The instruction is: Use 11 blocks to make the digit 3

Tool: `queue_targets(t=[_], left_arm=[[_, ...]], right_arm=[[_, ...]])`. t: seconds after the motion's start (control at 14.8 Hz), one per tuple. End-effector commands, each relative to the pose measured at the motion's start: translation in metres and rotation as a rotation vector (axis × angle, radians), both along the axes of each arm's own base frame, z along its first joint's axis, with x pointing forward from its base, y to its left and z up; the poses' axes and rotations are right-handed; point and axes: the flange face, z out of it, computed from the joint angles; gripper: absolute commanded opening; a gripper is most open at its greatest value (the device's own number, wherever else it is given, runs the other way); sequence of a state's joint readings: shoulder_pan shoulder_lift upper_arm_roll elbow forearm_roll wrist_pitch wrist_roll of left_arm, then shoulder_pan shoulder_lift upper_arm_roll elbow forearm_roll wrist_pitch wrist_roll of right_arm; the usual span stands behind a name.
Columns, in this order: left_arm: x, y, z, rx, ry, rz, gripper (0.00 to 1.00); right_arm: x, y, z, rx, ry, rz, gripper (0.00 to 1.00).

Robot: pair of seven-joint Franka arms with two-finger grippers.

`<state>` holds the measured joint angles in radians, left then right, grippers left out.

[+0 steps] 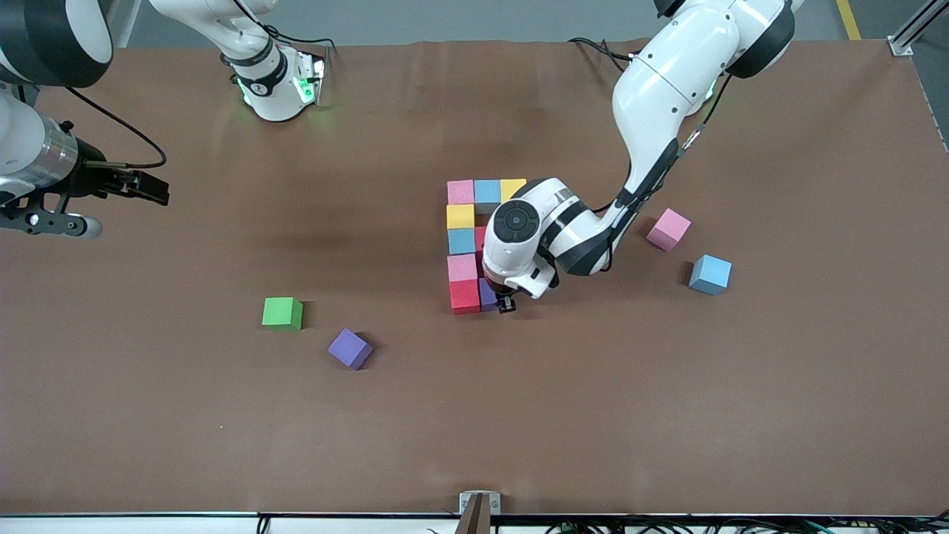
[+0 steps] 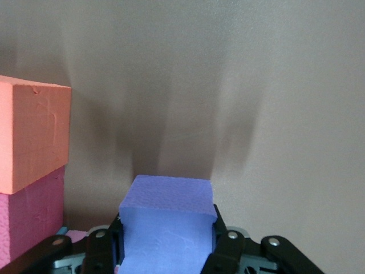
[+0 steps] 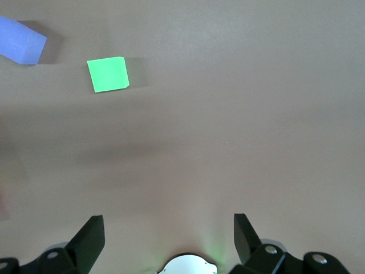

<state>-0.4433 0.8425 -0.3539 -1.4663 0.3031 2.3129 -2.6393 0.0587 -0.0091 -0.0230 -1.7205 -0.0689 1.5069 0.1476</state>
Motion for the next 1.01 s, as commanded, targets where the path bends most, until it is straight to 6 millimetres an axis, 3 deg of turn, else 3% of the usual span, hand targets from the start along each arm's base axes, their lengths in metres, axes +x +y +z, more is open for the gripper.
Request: queue_targets(t=[0.0, 0.14, 0.47, 0.61, 0.68, 0.74, 0.95], left_arm=[[0.0053, -0.0041, -0.0087, 0.005, -0.013, -0.01, 0.4], [0.0081, -0.0041, -0.0057, 0.001, -0.019, -0.007, 0.48], [0.0085, -0.0043, -0.005, 0.001, -0.02, -0.011, 0.54], [0.0095, -0.0035, -0.004, 0.0, -0.022, -0.011, 0.64], [0.0086, -0.0043, -0.005, 0.001, -0.02, -0.013, 0.79], [0.0086, -0.0042, -0.005, 0.002, -0.022, -0.026, 1.0], [0.0091, -0.0045, -0.0018, -0.001, -0.026, -0.042, 1.0]], right_arm=[[-0.0021, 0.0001, -0.0002, -0.004, 0.005, -0.003, 1.0], [-0.002, 0.0001, 0.0005, -0.004, 0.004, -0.003, 1.0], [-0.002, 0.0009, 0.0005, -0.004, 0.004, 0.0, 1.0], [-0.002, 0.0009, 0.0005, -0.004, 0.004, 0.0, 1.0], [-0.002, 0.0009, 0.0005, -0.004, 0.004, 0.0, 1.0], [-0.0022, 0.0009, 0.0004, -0.004, 0.005, 0.0, 1.0], [-0.0033, 0.0008, -0.0002, -0.004, 0.014, -0.001, 1.0]])
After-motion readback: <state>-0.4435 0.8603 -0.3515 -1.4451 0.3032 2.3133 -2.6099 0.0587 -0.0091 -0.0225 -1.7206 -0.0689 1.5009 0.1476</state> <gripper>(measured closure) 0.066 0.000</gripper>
